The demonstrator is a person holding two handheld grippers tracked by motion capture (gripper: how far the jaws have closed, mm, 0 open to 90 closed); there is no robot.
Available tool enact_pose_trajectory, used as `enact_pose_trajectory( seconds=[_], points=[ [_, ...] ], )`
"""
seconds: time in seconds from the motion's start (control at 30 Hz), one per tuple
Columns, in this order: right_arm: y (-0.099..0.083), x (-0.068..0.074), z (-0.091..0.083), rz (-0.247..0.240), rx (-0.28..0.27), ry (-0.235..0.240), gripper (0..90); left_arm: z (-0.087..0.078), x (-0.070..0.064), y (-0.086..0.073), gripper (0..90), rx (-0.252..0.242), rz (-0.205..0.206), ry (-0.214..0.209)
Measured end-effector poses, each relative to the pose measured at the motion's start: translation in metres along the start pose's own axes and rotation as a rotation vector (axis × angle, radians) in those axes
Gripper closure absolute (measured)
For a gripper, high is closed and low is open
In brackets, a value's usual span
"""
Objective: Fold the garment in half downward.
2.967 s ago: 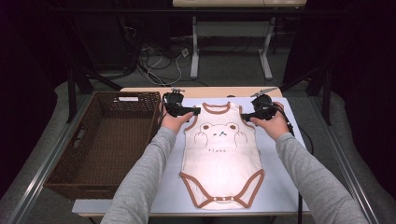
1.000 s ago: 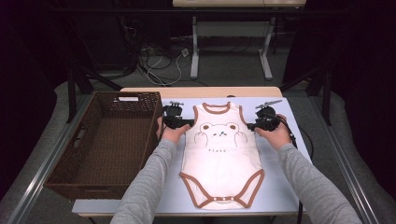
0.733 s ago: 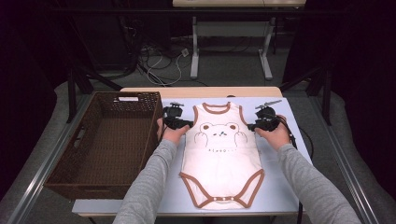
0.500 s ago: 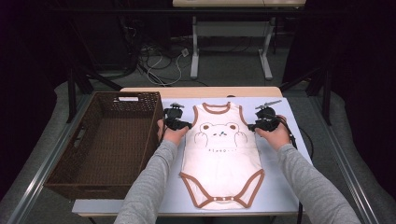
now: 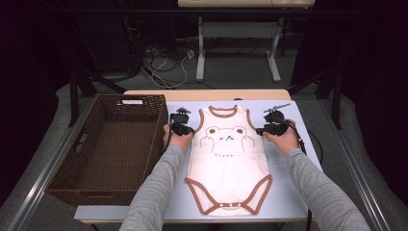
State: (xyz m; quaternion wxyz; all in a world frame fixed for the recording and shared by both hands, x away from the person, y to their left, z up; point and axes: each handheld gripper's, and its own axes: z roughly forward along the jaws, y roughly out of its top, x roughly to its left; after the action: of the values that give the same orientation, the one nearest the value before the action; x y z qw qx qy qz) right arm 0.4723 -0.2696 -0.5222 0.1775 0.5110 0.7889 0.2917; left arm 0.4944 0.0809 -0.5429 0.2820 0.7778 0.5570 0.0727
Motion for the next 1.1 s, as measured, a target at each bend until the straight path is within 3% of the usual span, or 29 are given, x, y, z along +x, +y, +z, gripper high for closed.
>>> enact_pose_trajectory(
  seconds=[0.6, 0.8, 0.93, 1.1],
  points=[
    [-0.003, -0.009, 0.022, 0.080, 0.057, -0.024, 59.6, -0.002, -0.002, 0.001, 86.4, -0.021, 0.014, 0.000],
    [-0.003, -0.007, 0.024, 0.077, 0.070, -0.006, 69.1, -0.002, -0.002, 0.001, 86.4, -0.023, 0.008, -0.002],
    [-0.002, -0.004, 0.024, 0.057, 0.071, 0.021, 77.2, -0.001, -0.001, 0.001, 86.5, -0.019, 0.010, -0.001],
    [-0.002, -0.001, 0.025, 0.022, 0.077, 0.022, 83.4, -0.002, -0.002, 0.001, 86.5, -0.025, 0.004, -0.006]
  ],
)
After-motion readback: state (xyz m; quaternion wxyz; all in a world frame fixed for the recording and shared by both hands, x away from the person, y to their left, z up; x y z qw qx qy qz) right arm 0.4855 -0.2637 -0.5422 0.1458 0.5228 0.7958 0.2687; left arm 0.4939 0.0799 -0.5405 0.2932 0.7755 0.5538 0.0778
